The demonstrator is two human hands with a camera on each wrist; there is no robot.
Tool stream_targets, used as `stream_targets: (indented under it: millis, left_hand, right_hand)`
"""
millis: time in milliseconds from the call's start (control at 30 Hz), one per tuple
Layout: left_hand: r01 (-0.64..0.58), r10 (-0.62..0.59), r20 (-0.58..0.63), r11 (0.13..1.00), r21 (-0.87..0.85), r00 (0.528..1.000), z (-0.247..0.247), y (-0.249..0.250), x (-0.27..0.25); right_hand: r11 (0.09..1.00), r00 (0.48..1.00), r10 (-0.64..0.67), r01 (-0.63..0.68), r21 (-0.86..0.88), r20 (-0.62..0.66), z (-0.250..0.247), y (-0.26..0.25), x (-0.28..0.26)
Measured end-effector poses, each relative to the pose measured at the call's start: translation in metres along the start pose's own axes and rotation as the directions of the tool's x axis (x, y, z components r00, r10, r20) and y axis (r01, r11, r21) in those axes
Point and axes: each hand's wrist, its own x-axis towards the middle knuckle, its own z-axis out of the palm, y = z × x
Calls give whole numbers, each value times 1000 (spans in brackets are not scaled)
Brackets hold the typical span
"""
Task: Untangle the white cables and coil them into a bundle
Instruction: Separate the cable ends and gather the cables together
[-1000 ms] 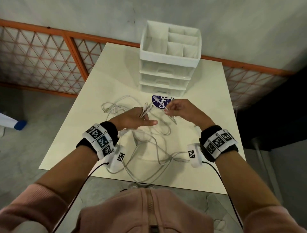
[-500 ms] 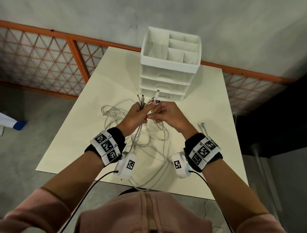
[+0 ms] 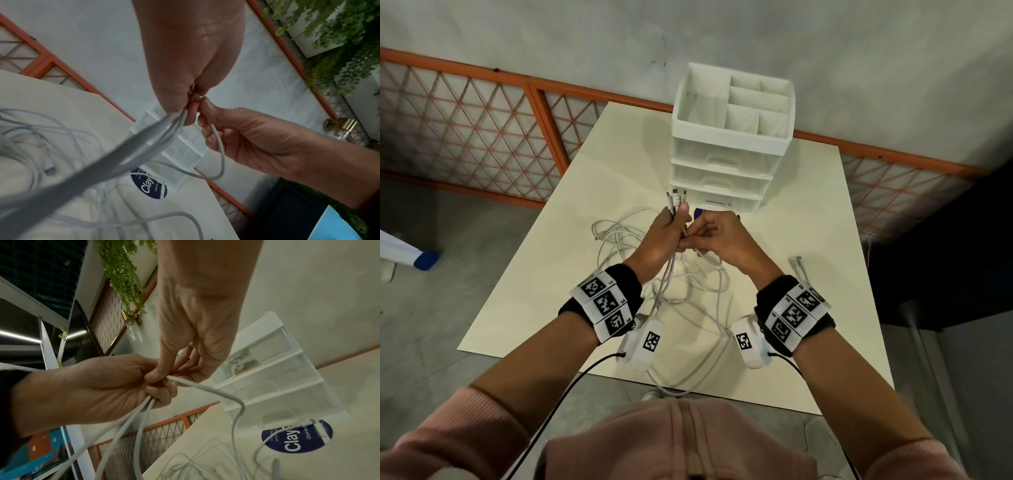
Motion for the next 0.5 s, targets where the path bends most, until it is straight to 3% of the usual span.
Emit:
stream_targets:
  millis: [100, 200, 300, 500]
  left_hand:
    - [-41, 46, -86, 997, 58, 995, -1, 2, 2]
    - [-71, 55, -113, 987, -141, 992, -8, 14, 4]
    - [-142, 126, -74, 947, -290, 989, -14, 18, 1]
    - [-222, 194, -146, 953, -205, 970, -21, 20, -5]
  right_hand:
    - [998, 995, 24, -19, -55, 96, -7, -2, -2]
    - [977, 976, 69, -25, -210, 204, -21, 4, -5]
    - [933, 989, 104, -61, -355, 104, -45, 10, -5]
    - [803, 994, 108, -76, -592, 19, -79, 16, 0]
